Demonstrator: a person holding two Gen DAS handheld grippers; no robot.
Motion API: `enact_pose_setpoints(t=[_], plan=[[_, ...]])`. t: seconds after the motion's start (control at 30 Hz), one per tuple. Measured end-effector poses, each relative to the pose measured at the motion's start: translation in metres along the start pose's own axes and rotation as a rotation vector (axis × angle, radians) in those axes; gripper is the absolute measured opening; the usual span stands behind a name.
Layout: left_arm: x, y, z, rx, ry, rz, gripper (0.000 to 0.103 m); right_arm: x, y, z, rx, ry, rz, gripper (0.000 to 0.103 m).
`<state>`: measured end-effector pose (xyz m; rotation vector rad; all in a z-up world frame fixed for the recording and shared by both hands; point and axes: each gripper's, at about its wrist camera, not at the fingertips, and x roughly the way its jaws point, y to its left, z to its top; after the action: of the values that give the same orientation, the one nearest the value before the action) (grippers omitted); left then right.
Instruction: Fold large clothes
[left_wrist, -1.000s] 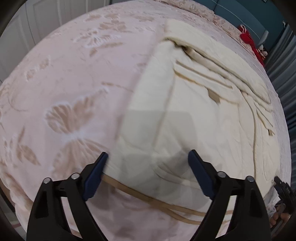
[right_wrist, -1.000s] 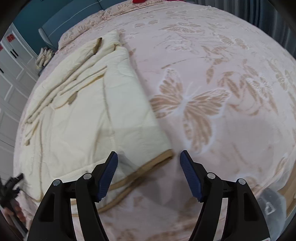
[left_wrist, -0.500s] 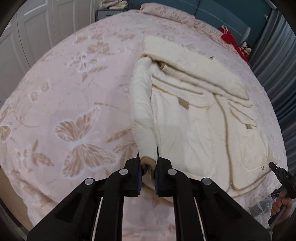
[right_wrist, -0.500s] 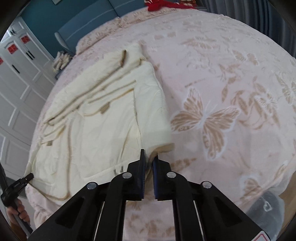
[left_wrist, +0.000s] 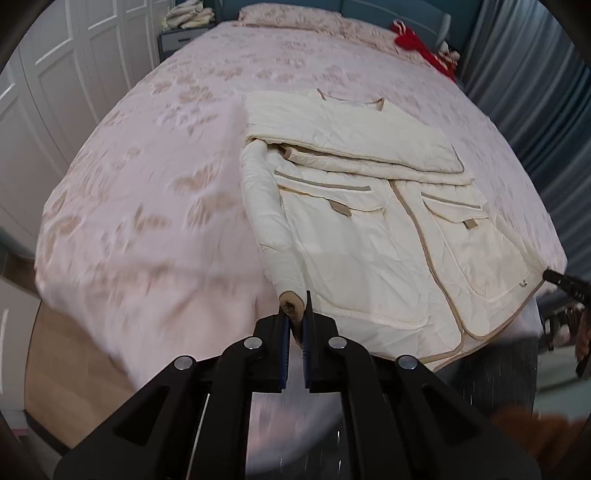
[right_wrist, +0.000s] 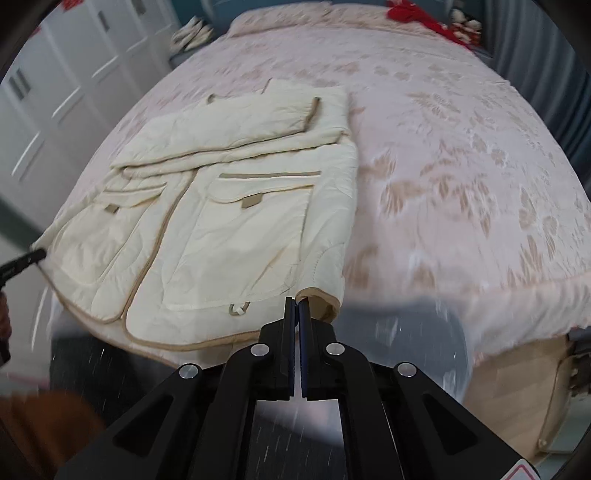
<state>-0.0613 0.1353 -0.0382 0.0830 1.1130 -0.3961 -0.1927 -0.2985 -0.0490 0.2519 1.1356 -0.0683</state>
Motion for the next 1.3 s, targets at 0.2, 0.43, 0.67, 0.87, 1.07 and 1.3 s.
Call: enact_pose_setpoints(t=[0.2, 0.43, 0.67, 0.87, 1.07, 1.3], plan=[[-0.063, 0.006, -0.019, -0.05, -0.056, -0.005, 0.004, -0.061, 0.025, -0.031, 0.019, -0.02, 0.047, 0.002], [-0.078, -0.003, 0.032, -0.021, -0.205, 0.019, 0.004, -0.085, 0.017, 0.02, 0.016, -0.196, -0.01, 0.001], [-0.045, 0.006, 0.115, -0.033, -0.335, 0.079, 0.005, -0.059, -0.004, 0.112, 0.117, -0.405, -0.016, 0.001], [0.018, 0.016, 0.18, -0.069, -0.333, 0.139, 0.005, -0.005, -0.01, 0.168, 0.214, -0.503, -0.031, 0.001], [0.091, 0.025, 0.223, -0.086, -0.277, 0.192, 0.005, 0.055, -0.02, 0.208, 0.282, -0.488, -0.059, 0.001], [0.163, 0.027, 0.243, -0.098, -0.194, 0.222, 0.007, 0.12, -0.037, 0.226, 0.34, -0.412, -0.075, 0.001]])
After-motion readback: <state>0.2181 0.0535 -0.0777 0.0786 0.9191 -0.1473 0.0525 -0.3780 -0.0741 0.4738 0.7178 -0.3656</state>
